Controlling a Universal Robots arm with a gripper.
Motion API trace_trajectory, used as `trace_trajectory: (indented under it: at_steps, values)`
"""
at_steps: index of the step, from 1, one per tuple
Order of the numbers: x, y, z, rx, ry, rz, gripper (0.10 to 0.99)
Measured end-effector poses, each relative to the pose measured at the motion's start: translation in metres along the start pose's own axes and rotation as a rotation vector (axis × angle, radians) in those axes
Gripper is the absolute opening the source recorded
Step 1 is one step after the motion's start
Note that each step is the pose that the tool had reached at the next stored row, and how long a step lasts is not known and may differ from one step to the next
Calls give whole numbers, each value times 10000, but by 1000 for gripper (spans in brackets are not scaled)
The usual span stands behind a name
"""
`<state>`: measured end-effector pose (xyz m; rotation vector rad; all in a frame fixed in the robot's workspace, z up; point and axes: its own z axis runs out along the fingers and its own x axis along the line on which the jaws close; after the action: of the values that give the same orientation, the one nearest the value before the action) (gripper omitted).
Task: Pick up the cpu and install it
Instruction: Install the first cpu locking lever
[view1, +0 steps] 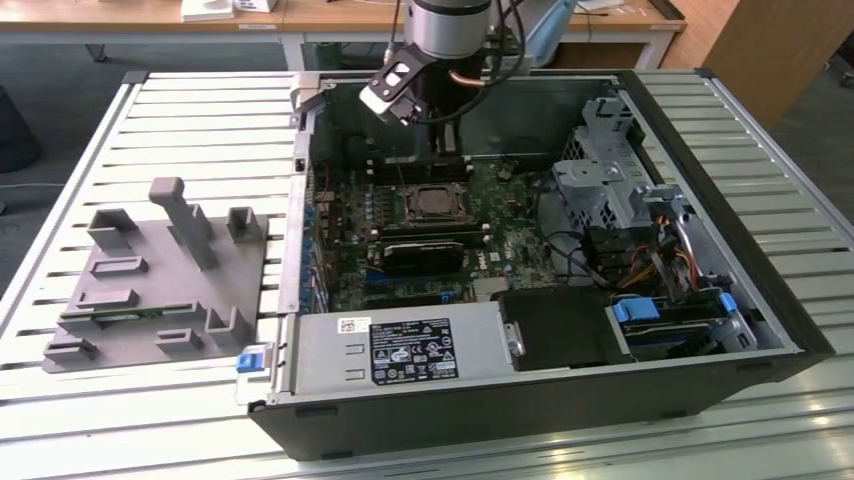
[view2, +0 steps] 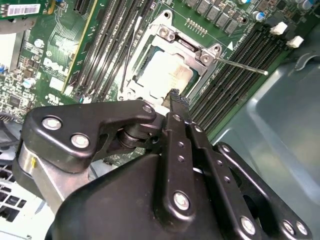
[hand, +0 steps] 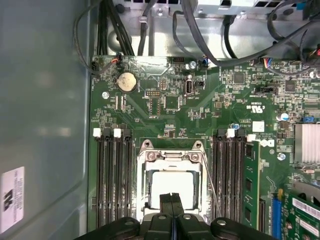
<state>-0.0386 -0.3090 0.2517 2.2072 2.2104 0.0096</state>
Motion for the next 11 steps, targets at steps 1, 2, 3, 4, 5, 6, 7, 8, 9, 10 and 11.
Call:
trace_trajectory:
  at_steps: [1,2,3,4,5,6,7,8,9,10,11]
  values:
    - [0,1,-24,-1,1,0,106]
    - [0,1,-50,0,-1,0,106]
    - [-1,1,-79,0,-1,0,106]
    - [-1,2,-105,-1,1,0,106]
    - [-1,2,-131,0,-1,0,106]
    - [-1,3,-157,0,-1,0,106]
    - [-1,3,-179,-1,0,1,106]
    - [-2,3,-197,0,-1,0,106]
    - [-2,4,-210,0,-1,0,106]
    - [-2,4,-215,0,0,0,106]
    - [-2,4,-214,-1,1,-3,106]
